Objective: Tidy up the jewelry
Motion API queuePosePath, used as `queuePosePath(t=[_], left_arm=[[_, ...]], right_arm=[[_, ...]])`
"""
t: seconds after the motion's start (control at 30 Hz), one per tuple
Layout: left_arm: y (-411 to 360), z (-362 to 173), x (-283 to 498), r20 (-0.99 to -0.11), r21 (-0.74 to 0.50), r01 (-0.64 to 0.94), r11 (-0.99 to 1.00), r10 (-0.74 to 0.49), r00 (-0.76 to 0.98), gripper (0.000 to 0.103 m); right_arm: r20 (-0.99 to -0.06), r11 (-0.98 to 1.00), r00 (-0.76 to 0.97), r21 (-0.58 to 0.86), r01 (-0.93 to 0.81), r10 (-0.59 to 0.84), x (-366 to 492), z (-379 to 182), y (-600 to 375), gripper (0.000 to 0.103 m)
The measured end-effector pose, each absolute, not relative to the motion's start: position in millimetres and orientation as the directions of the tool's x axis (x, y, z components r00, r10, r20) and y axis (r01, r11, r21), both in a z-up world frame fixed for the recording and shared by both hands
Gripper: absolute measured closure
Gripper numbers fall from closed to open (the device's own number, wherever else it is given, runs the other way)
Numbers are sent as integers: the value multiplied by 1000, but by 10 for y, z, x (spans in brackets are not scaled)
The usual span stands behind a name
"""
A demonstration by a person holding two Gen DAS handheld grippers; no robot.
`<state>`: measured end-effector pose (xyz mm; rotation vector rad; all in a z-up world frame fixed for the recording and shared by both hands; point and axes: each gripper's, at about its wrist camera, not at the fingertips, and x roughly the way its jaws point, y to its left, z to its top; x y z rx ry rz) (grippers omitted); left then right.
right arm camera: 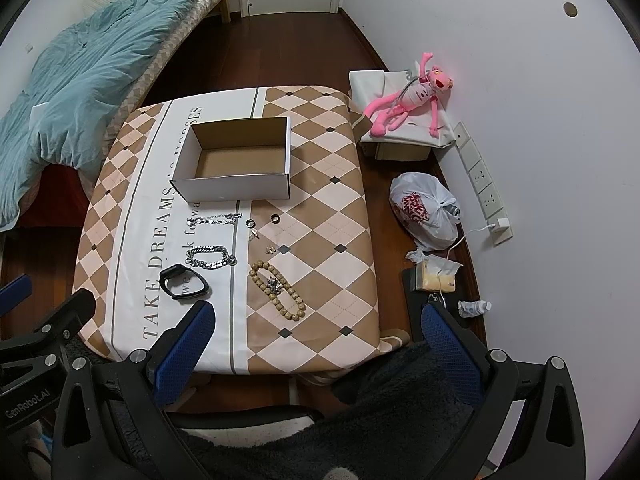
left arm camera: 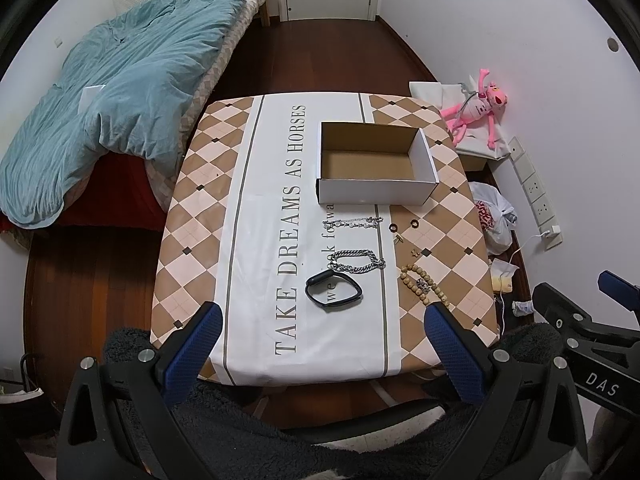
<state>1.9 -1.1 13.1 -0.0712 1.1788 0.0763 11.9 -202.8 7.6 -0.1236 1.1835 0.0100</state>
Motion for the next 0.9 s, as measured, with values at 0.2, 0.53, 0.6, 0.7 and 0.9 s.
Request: queuePosePath(t=[0.2,0.53,0.6,0.7,0.9], left_arm=[[-14,150,24,-923,-14,-94,995,23,384,0],[4,216,18,-917,-13,-99,995,27,399,0],[8,217,11,-916,-15,-99,995,26,401,0],[13,218,8,-915,-16,-99,995,26,402,0],[7,218,10,-915,-15,-98,995,26,403,0]], right_arm=[[-923,993,380,-89,-73,-55,124,97,-2022,0],[-921,993,385,-91,-72,-57,145,179,-2003,0],[-921,993,386,-91,-72,-56,163,220,-1998,0],[-920,993,388,-90,-72,-56,157,215,-2003,0],[-919,993,392,-89,-71,-55,162,222,-2010,0]])
